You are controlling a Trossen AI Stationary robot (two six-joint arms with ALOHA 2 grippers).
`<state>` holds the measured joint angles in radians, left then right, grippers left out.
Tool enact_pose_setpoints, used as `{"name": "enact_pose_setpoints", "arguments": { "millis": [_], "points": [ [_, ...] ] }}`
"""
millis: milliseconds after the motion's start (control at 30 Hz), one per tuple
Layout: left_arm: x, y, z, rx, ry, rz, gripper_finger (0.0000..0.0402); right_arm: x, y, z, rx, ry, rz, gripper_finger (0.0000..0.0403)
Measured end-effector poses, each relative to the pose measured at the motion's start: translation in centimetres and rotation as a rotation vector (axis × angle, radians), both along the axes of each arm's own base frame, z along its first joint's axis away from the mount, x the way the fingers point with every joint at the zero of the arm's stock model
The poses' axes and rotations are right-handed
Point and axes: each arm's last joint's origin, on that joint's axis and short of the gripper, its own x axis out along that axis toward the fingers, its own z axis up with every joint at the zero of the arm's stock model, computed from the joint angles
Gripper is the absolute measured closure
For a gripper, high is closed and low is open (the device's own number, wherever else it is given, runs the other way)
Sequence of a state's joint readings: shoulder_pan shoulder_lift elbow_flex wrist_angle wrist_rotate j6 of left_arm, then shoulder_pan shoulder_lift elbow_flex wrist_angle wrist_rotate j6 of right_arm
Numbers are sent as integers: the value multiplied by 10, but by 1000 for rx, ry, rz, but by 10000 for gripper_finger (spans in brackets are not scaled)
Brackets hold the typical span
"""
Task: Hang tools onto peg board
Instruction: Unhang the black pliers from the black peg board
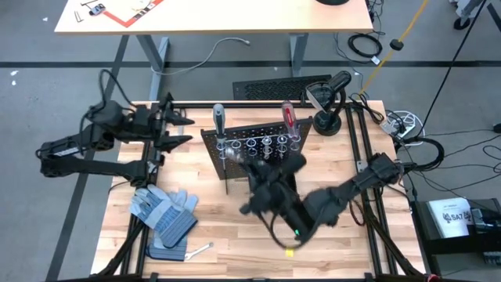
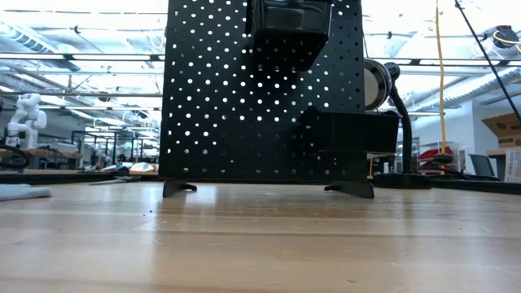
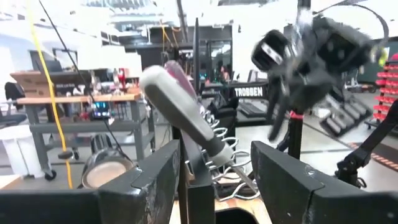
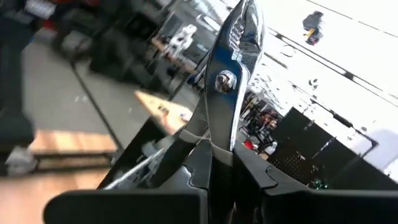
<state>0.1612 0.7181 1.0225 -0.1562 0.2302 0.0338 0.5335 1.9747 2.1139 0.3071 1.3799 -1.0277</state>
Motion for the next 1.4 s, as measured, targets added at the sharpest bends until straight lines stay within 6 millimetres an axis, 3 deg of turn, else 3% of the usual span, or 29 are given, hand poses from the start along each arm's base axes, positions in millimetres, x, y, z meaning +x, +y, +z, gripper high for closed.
{"name": "enact_pose_setpoints", "arguments": {
  "millis": [333, 600, 833, 1133, 1400],
  "points": [
    [-38, -6, -1, -1, 9, 0, 195, -28, 55, -44, -7, 158, 86, 379],
    [-44, -7, -20, -33, 200, 0, 195, -46, 63, -113, 260, 283, 226, 379],
    [-39, -6, -28, -37, 221, 7, 195, -32, 64, -190, 408, 552, 114, 379],
    [-24, -3, -61, -74, 285, 18, 195, -3, 61, -261, 474, 781, 29, 379],
    [-14, -2, -88, -107, 324, 21, 195, 24, 61, -284, 586, 818, 146, 379]
  ]
}}
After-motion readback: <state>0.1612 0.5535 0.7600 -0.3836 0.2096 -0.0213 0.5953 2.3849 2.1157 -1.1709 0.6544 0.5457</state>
